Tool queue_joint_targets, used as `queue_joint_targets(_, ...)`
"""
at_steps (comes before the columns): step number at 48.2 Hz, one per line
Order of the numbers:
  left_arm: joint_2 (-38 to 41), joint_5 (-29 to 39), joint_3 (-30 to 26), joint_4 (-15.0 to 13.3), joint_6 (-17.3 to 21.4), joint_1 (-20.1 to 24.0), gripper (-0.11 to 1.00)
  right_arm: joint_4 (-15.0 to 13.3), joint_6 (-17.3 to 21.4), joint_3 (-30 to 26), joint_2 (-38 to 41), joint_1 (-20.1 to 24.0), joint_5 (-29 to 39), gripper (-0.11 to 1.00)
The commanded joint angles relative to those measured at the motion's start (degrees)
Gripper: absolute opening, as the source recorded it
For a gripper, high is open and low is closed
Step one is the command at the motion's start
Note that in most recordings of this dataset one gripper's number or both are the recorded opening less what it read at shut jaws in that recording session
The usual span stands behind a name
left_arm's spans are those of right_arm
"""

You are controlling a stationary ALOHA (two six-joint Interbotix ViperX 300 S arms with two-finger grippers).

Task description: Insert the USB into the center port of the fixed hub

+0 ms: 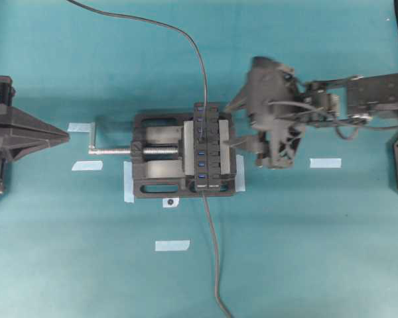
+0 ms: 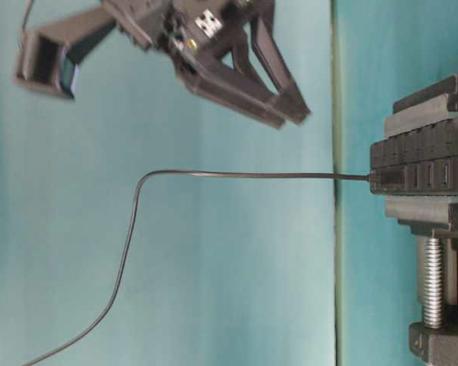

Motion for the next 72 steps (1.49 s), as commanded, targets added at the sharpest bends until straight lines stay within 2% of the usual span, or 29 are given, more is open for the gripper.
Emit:
queue_joint_targets(1,0.1,-0.4,-0.6,0.0,-0.1,0.1,0.0,0.1,1.0,0.4,-2.3,-0.1,-1.5,0.76)
queue_joint_targets(15,-0.1,-0.4,-0.7,0.0,-0.1,0.1,0.0,0.1,1.4,3.2,-5.4,-0.2,-3.3,0.76)
queue_joint_targets(34,-0.1,-0.3,-0.8,0.0,-0.1,0.1,0.0,0.1,1.4,7.0,-8.3,0.6,-9.0,0.76)
queue_joint_targets(72,-0.1,-0.3,-0.9,0.1,-0.1,0.1,0.0,0.1,1.3,7.6,-8.3,1.0,-9.2,0.76)
